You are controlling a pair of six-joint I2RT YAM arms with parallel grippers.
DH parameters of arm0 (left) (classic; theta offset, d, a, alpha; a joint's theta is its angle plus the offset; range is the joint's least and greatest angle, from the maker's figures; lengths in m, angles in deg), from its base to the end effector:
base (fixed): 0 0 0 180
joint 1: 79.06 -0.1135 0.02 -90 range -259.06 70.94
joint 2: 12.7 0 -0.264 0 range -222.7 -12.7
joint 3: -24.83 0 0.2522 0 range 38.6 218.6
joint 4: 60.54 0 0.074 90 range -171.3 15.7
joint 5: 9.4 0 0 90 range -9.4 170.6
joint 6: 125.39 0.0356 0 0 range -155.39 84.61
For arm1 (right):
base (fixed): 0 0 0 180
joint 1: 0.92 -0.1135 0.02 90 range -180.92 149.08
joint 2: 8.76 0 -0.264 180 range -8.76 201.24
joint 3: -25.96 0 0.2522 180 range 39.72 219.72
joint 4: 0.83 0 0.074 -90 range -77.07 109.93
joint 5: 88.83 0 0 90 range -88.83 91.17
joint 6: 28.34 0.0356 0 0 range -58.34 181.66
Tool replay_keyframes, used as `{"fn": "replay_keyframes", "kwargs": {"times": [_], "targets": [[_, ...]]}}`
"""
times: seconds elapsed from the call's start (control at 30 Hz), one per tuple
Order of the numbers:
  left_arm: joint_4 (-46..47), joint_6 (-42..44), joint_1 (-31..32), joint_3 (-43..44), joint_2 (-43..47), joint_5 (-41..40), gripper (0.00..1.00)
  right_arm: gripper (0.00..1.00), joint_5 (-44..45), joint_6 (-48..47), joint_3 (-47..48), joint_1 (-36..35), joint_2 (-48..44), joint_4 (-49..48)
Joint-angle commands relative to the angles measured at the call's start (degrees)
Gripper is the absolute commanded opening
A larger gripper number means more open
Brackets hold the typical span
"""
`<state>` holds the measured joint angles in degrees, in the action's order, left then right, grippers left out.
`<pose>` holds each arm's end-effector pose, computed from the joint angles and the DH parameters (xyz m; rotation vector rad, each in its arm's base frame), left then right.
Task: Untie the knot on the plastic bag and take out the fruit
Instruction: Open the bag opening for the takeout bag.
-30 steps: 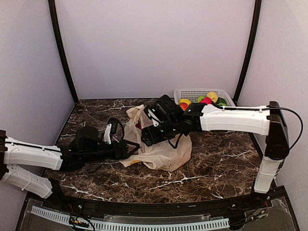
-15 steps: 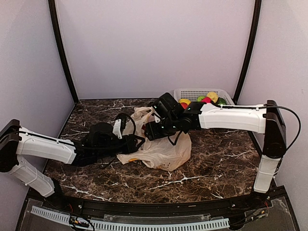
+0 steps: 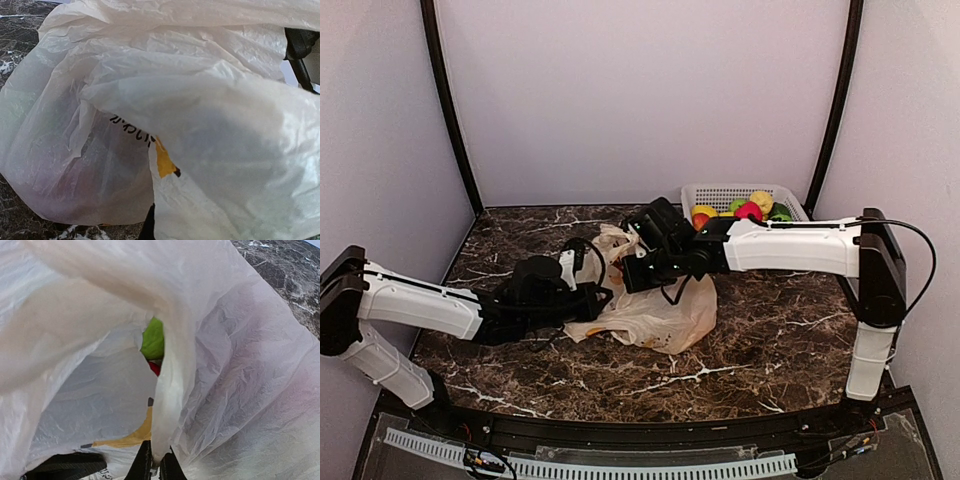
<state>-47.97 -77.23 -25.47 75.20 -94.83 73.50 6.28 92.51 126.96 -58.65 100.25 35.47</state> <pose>0.1825 -0.2401 0.2063 0.1189 2.0316 -0.9842 0.2344 0.3653 0.2515 -0.5217 2.3801 0.6389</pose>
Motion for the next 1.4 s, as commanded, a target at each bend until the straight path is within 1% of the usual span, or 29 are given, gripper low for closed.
{"fn": "replay_keyframes", "kwargs": {"times": [0.0, 0.1, 0.17, 0.3, 0.4, 0.5, 0.63, 0.83, 0.9, 1.03, 1.2, 1.3, 1.37], "targets": [[-3.00, 0.46, 0.28, -1.18, 3.82, -3.35, 0.01, 0.00, 1.26, 0.46, 0.75, 0.62, -1.05, -1.47], [-6.23, 1.20, 0.29, -1.51, 6.34, -6.38, 0.01, 0.00, 4.46, 0.30, -0.71, 1.71, -3.66, -0.15], [-10.11, 2.23, 0.24, -1.48, 8.97, -8.83, 0.01, 0.00, 6.39, -0.24, -1.95, 3.08, -5.93, 1.18], [-20.89, 4.35, -0.56, -1.20, 17.09, -12.89, 0.01, 0.00, 9.07, -2.04, -4.89, 7.07, -11.83, 3.60], [-25.29, 5.22, -2.08, -1.79, 22.27, -13.05, 0.01, 0.00, 9.05, -3.18, -7.42, 11.37, -16.13, 4.33], [-29.93, 5.55, -4.58, -2.52, 27.84, -10.41, 0.01, 0.00, 7.38, -4.43, -8.68, 15.12, -19.35, 4.67], [-34.99, 5.98, -6.46, -2.67, 32.89, -9.09, 0.01, 0.00, 5.62, -5.92, -8.91, 18.40, -21.28, 5.67], [-38.70, 8.51, -7.68, -1.69, 37.55, -7.27, 0.01, 0.00, 3.18, -7.75, -7.40, 21.41, -21.74, 6.22], [-40.53, 10.16, -7.96, -0.08, 38.26, -7.15, 0.01, 0.00, 2.58, -8.50, -6.06, 22.29, -21.74, 6.66], [-43.05, 10.53, -8.13, 1.32, 39.51, -6.51, 0.01, 0.00, 1.48, -9.31, -4.67, 23.79, -22.21, 6.95], [-40.90, 7.90, -8.10, -3.61, 41.37, -3.87, 0.01, 0.00, -1.55, -8.21, -7.44, 24.40, -21.21, 6.07], [-39.87, 5.98, -8.14, -7.65, 42.41, -3.16, 0.01, 0.00, -3.09, -7.30, -10.11, 24.33, -20.70, 5.18], [-39.61, 5.61, -8.14, -8.79, 43.49, -2.96, 0.01, 0.00, -4.35, -7.05, -10.82, 24.34, -20.79, 4.76]]}}
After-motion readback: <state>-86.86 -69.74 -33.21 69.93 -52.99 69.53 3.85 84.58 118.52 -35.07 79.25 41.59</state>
